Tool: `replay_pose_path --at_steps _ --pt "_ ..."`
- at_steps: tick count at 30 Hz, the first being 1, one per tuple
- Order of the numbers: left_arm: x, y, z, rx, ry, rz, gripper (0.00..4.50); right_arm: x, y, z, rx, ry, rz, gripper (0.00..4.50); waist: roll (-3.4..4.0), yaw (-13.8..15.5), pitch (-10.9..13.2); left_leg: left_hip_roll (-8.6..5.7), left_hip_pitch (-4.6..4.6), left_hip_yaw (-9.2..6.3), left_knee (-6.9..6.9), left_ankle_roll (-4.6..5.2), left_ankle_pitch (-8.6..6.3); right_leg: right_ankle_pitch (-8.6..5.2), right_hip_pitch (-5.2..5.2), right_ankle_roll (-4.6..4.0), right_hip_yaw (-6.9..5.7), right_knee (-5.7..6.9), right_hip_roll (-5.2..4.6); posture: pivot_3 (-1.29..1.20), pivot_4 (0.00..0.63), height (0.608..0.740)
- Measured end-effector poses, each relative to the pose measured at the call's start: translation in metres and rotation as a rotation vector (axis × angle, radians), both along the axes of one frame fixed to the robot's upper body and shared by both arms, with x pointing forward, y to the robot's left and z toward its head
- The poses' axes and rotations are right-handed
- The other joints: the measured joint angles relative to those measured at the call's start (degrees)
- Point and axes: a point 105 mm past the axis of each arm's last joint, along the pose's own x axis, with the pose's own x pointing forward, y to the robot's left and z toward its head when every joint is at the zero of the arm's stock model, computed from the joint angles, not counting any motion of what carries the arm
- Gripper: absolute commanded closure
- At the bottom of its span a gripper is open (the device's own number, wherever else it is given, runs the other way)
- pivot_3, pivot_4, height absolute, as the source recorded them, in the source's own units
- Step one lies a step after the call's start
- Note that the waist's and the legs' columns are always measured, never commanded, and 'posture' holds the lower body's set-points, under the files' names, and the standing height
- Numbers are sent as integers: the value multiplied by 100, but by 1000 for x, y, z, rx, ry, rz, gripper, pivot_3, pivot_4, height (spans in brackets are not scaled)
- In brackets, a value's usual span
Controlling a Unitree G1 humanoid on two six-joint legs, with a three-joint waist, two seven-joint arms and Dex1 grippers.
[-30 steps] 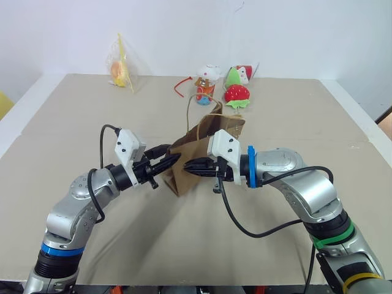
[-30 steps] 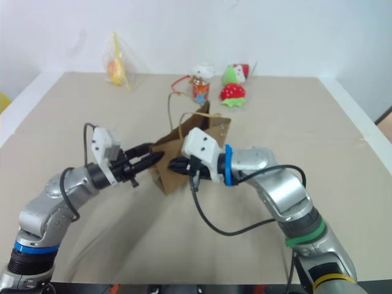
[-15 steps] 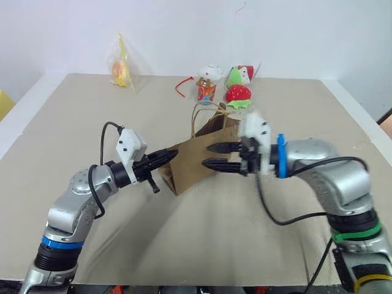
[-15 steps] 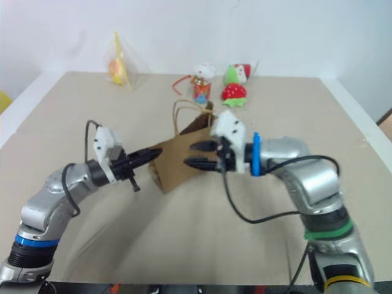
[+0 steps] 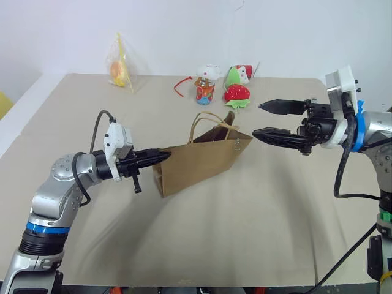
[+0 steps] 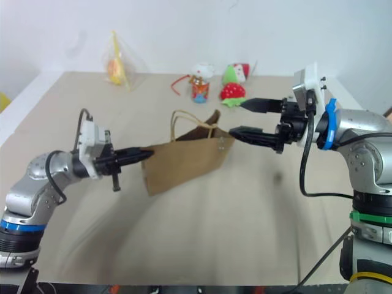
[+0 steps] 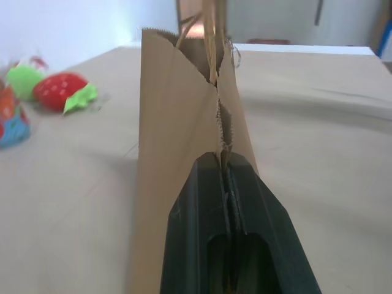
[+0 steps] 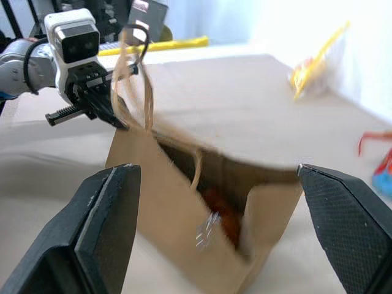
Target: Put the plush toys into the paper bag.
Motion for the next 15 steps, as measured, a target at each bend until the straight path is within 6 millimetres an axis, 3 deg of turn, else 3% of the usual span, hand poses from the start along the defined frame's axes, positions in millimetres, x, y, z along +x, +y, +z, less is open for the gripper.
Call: replay_pose_path --at_steps 5,15 --pt "-7 -3 8 7 -6 -73 4500 -5 -6 3 -43 -14 18 73 1 -5 1 2 1 0 0 0 -2 1 0 7 3 0 -8 0 150 740" --pt "-44 -22 21 -25 -10 -236 4500 -10 -14 7 -90 -16 19 73 2 -3 1 4 3 -2 2 -1 -2 1 1 7 4 0 -6 0 150 740"
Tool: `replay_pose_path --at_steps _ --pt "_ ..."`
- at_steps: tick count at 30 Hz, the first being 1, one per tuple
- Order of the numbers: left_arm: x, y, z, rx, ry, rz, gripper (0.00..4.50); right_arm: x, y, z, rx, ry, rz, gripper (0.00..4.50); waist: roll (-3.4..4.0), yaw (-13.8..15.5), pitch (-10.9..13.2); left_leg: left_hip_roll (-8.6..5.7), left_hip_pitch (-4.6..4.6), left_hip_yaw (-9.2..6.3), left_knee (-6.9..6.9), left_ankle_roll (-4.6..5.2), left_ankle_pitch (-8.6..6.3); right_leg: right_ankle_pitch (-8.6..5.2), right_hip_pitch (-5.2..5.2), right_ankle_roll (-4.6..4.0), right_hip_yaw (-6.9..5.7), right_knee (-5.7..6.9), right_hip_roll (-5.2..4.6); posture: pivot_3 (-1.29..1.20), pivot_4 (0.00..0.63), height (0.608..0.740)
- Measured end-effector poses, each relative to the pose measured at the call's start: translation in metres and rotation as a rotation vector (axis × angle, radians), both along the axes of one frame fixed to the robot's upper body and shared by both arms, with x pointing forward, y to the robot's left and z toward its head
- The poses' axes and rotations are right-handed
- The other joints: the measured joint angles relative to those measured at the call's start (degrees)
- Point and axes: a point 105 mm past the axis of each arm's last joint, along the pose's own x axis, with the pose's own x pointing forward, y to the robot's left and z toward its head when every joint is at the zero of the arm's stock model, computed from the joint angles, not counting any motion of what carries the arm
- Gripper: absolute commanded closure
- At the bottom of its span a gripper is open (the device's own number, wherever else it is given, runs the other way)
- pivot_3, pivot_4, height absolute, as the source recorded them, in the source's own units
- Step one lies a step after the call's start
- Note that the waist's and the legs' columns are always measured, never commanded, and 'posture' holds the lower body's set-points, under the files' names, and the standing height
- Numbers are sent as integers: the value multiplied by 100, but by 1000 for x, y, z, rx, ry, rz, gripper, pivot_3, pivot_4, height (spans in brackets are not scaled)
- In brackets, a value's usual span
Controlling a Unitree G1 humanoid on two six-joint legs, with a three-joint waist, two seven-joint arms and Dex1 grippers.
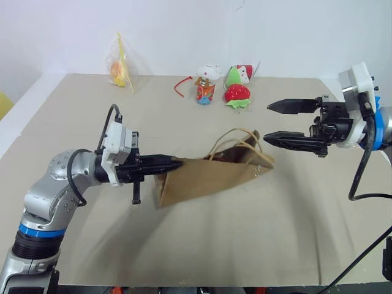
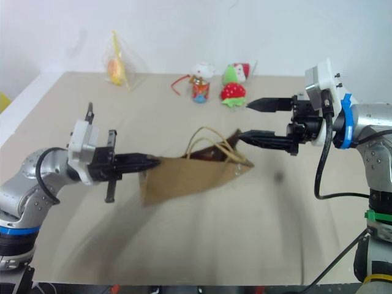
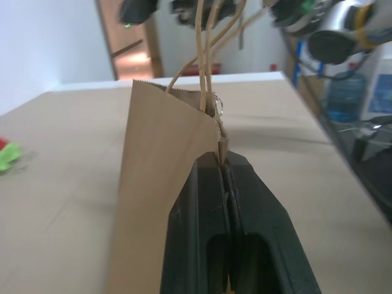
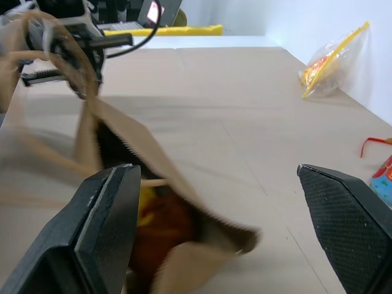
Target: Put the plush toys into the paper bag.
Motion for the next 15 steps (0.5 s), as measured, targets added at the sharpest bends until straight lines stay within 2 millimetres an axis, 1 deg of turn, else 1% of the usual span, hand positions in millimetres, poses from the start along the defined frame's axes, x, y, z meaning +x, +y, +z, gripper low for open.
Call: replay_pose_path --at_steps 6,7,9,10,12,13,15 --pt "-13 -6 5 -17 19 -53 4500 0 -4 0 -7 4 -8 73 0 -1 0 -3 3 0 1 0 0 0 1 0 0 0 3 0 150 740" --pt "-14 -5 3 -8 24 -55 4500 1 -4 0 -7 4 -10 73 0 -2 0 -4 4 1 1 0 0 0 0 0 0 1 4 0 150 740" --pt "-14 2 -8 34 46 -50 4500 1 -6 0 -11 7 -13 73 2 -7 1 -6 7 3 0 0 0 -1 0 -2 0 1 7 0 150 740" --pt "-5 11 -17 49 65 -16 4500 0 -6 1 -14 5 -10 73 4 2 2 -7 5 2 1 0 0 -2 1 -4 -3 1 6 0 150 740" --pt "3 17 -24 67 66 15 4500 0 -6 1 -14 5 -9 73 4 8 2 -6 4 2 2 0 0 -7 2 -13 -3 1 5 0 150 740" --pt "4 18 -25 70 65 17 4500 0 -6 1 -14 5 -9 73 4 11 2 -4 5 2 2 0 0 -10 3 -19 -2 1 2 0 150 740" --pt "13 23 -32 102 45 46 4500 -1 -6 0 -14 10 -6 73 4 12 2 -5 4 2 3 0 0 -12 3 -21 -2 1 -1 0 150 740"
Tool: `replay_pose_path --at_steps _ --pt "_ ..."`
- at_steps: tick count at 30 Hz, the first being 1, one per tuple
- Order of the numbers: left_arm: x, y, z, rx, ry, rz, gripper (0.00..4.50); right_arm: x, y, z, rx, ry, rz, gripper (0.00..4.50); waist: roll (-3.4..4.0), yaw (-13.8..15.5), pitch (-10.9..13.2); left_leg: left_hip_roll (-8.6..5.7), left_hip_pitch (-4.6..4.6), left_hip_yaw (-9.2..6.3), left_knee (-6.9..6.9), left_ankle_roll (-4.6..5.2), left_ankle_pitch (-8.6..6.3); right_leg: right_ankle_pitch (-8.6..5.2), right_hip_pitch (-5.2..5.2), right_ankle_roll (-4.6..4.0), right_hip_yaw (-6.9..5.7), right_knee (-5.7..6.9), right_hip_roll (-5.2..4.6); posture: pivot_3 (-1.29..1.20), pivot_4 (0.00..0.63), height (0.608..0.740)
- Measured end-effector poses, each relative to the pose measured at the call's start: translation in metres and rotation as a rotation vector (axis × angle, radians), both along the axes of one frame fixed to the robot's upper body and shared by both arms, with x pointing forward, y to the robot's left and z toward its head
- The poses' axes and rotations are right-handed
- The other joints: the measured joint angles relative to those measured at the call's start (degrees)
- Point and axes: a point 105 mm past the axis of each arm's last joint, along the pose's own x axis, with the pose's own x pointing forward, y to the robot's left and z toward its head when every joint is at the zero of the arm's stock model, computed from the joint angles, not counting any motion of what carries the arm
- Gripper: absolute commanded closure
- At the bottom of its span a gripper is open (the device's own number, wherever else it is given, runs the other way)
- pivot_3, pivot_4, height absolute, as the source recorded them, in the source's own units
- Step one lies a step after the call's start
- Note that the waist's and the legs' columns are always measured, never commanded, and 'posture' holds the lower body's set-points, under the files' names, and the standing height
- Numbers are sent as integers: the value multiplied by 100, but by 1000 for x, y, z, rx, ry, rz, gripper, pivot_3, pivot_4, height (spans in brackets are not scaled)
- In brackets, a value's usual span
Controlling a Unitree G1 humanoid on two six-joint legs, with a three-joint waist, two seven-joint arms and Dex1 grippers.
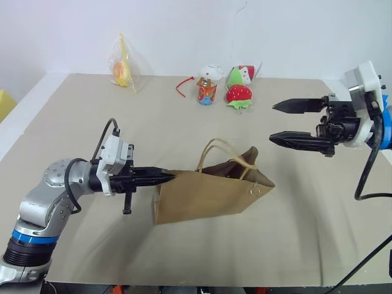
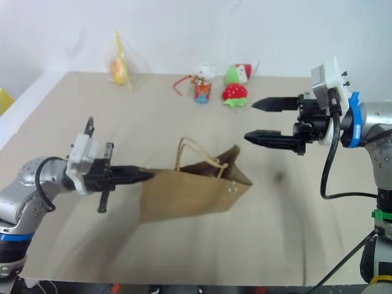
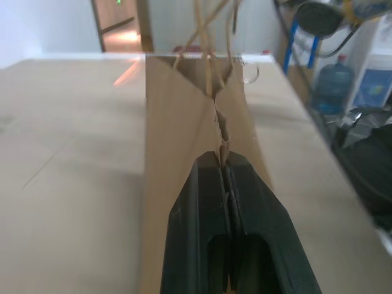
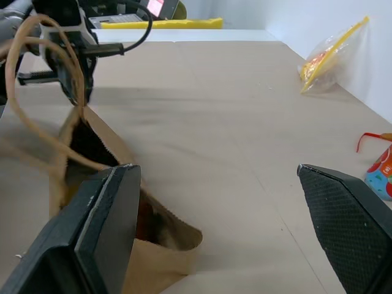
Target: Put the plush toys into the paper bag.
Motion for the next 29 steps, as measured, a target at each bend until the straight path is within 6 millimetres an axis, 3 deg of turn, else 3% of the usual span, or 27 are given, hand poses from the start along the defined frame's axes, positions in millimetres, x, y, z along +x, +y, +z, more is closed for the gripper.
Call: replay_pose_path --at_steps 2,4,5,8,11,12,14,19,23,26,28,29 --pt "11 1 -2 9 -21 33 4500 -1 1 -1 -1 3 4 73 0 -1 0 -1 -4 3 0 0 0 6 -3 10 1 -1 -6 0 150 740" --pt "17 1 5 14 -64 40 3943 -2 2 -2 -3 3 13 0 0 -1 0 -4 -5 5 1 0 0 14 -3 26 2 -1 -10 0 150 740" --pt "17 1 5 14 -66 41 3883 -2 3 -2 -3 3 14 0 0 -1 0 -5 -5 6 0 1 -1 14 -3 28 3 -1 -12 0 150 740" --pt "18 1 8 20 -82 31 2633 -3 3 -2 -4 1 18 0 0 -1 0 -4 -5 4 0 1 -1 13 -4 28 1 -1 -10 0 150 740" --pt "17 3 10 31 -91 26 1929 -2 5 -3 -4 5 22 0 1 -6 0 1 -4 3 -1 1 -1 13 -4 27 1 0 -6 0 150 740" --pt "17 4 11 36 -92 29 1285 -2 6 -4 -3 3 27 0 0 -8 0 3 -3 3 -1 1 -1 13 -4 27 1 0 -4 0 150 740" --pt "12 6 15 55 -104 33 958 -1 7 -7 2 11 33 0 0 -15 1 8 -3 1 -1 1 -1 12 -5 25 2 1 1 0 150 740" --pt "6 9 27 0 -79 84 958 1 7 -12 -6 15 26 0 2 -10 2 11 -5 -2 0 1 -1 10 -4 22 2 2 1 0 150 740" --pt "20 21 74 -146 -116 247 958 3 4 -14 2 26 17 0 3 -8 2 7 1 0 6 1 -1 14 1 29 1 4 1 0 150 740" --pt "25 26 76 -148 -129 299 958 5 3 -15 11 31 11 0 5 -15 1 4 5 5 6 1 -1 15 3 30 3 4 -1 0 150 740" --pt "54 49 57 -91 -125 479 958 15 -4 -22 28 38 -24 0 4 -13 1 -7 3 5 6 1 0 16 1 29 1 4 2 0 150 740" --pt "59 53 54 -80 -124 509 958 17 -6 -23 30 39 -34 0 5 -12 1 -7 3 5 6 1 0 16 2 28 1 5 2 0 150 740"
